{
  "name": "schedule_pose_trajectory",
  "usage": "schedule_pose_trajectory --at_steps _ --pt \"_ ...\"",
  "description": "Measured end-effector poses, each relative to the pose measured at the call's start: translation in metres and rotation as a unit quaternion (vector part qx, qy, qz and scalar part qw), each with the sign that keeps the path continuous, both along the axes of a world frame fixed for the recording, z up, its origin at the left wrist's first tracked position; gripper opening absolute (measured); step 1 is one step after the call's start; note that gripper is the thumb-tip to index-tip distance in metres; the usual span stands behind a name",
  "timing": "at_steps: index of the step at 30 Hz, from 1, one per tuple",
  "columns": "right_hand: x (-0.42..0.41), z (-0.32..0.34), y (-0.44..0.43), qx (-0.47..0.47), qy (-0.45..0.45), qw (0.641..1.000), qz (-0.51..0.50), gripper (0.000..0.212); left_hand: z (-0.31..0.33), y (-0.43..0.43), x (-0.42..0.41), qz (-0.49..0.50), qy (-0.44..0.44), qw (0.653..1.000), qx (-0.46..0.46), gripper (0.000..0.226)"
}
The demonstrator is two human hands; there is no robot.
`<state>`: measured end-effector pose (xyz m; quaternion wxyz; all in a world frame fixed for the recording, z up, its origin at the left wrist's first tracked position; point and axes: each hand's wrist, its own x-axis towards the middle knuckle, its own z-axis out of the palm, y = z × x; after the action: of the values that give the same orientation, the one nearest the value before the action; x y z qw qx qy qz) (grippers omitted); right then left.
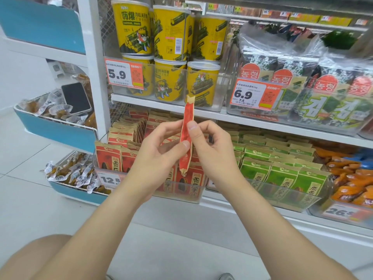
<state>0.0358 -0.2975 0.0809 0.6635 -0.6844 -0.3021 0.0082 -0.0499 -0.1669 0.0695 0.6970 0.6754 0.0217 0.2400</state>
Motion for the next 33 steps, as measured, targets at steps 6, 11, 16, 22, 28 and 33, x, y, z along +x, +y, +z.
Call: schedule_pose_trajectory --at_steps 6,11,16,22,28,33 --pt "-0.008 0.0 -0.004 -0.074 0.097 0.988 0.09 0.029 0.0 0.001 -0.006 0.085 0.0 0.991 -0.099 0.028" --pt "-0.021 -0.004 -0.007 -0.059 0.066 0.995 0.052 0.028 0.003 0.001 -0.02 0.055 0.019 0.991 -0.118 0.031" --pt "-0.025 -0.009 -0.01 -0.061 0.026 0.996 0.062 0.028 0.006 0.007 -0.039 0.009 0.025 0.998 -0.058 0.04" --pt "-0.039 -0.016 0.011 -0.097 -0.06 0.993 0.025 0.032 -0.004 0.004 -0.053 0.111 0.026 0.991 -0.072 0.016" --pt "-0.045 -0.014 0.003 -0.12 -0.106 0.987 0.015 0.025 -0.01 0.005 -0.055 0.133 0.014 0.99 -0.04 0.01" --pt "-0.042 -0.021 -0.006 -0.134 -0.105 0.984 0.048 0.019 -0.015 0.004 -0.055 0.141 0.021 0.99 -0.01 0.011"
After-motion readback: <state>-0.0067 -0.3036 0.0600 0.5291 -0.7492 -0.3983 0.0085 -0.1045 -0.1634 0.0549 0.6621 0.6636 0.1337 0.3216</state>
